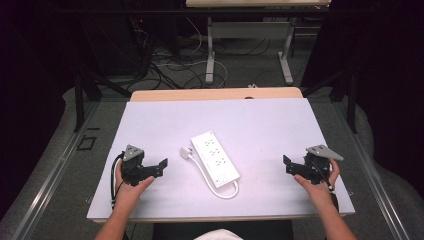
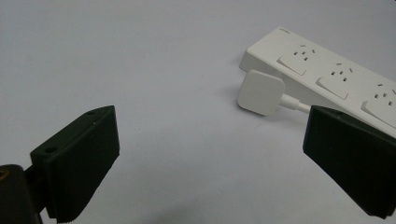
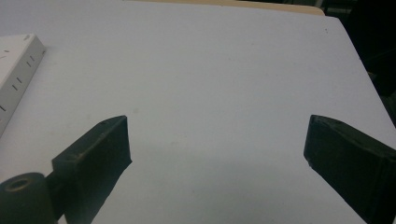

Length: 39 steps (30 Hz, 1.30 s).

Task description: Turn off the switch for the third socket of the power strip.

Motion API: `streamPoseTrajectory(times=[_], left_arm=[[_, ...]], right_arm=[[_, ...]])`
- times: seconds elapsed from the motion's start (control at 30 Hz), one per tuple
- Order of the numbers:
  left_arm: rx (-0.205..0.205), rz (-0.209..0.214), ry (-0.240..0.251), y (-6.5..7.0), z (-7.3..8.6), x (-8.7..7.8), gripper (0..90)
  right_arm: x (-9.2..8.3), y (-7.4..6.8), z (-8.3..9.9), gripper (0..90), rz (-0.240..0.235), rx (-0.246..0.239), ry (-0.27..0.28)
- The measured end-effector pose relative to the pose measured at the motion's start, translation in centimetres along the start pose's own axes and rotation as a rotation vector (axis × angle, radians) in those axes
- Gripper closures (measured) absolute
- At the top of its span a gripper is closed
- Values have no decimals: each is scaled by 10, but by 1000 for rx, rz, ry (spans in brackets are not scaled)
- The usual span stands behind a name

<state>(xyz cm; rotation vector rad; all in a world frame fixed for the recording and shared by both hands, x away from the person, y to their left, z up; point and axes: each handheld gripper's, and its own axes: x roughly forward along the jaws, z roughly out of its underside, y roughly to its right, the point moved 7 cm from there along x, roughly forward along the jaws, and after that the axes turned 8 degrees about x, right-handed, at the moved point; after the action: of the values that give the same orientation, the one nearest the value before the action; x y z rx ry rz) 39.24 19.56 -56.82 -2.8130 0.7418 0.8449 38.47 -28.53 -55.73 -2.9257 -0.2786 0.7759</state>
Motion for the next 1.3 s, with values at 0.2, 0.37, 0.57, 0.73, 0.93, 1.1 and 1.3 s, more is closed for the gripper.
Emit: streamPoseTrajectory(times=[0.2,0.37,0.57,0.73,0.93,1.1,1.3], left_arm=[[3,7,3,2,-1,2,55],[-5,17,3,4,-2,5,68],[2,26,-6,9,-3,9,85],[21,35,-4,14,-4,10,118],[27,45,0,19,-6,11,159],[45,51,-2,25,-7,14,168],[48,50,4,34,-10,18,214]], right_arm=[[0,-5,2,83,-10,-13,-1],[2,-5,4,84,-24,-24,-12],[0,-3,4,84,-22,-6,-2],[0,-2,5,84,-17,9,-3],[-2,0,7,84,-14,6,-10],[-3,0,7,84,-13,13,-10],[-1,-1,7,84,-24,8,-8]])
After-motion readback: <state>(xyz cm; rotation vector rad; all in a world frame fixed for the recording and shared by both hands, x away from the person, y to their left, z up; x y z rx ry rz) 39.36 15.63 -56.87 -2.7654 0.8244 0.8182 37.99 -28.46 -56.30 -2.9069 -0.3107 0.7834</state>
